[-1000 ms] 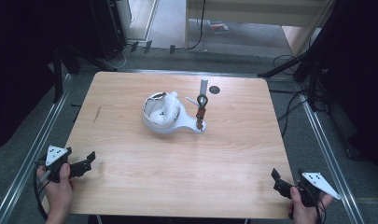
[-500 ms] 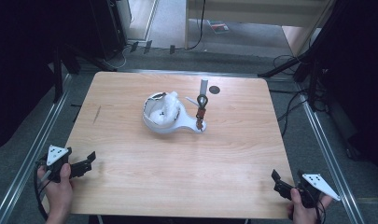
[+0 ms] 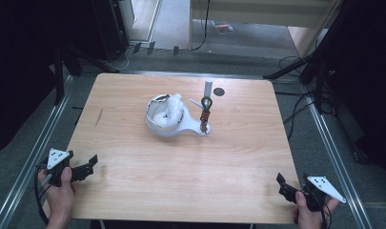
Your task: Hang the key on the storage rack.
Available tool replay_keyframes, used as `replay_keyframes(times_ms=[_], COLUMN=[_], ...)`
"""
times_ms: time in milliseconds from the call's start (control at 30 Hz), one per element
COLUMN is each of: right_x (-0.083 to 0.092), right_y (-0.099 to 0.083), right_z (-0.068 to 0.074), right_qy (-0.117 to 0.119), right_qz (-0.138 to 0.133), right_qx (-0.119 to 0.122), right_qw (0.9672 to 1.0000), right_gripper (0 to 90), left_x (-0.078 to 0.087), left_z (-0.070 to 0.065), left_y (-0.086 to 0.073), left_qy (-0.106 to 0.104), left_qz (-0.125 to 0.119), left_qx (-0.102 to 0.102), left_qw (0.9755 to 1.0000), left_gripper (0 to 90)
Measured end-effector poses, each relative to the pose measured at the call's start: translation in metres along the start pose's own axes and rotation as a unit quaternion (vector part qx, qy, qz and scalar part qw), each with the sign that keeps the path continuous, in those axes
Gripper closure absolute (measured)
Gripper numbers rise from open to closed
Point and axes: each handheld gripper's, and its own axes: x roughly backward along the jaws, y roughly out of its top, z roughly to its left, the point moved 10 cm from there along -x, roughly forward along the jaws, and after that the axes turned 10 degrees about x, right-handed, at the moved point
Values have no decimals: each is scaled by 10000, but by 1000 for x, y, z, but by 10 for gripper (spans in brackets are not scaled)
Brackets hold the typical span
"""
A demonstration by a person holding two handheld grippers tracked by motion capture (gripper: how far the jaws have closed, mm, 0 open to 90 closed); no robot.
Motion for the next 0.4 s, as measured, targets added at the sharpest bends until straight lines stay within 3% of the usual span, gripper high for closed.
replay_keyframes(times_ms=[400], right_x=[0], right_y=[0], right_z=[0], right_qy=[0], right_qz=[33], right_qx=[-22], right_qw=[10000], right_gripper=[64], left_x=[-1], left_z=[0], left_y=[0], left_qy=[6], left_qz=[6], left_qx=[-1], left_qw=[10000], left_gripper=[70])
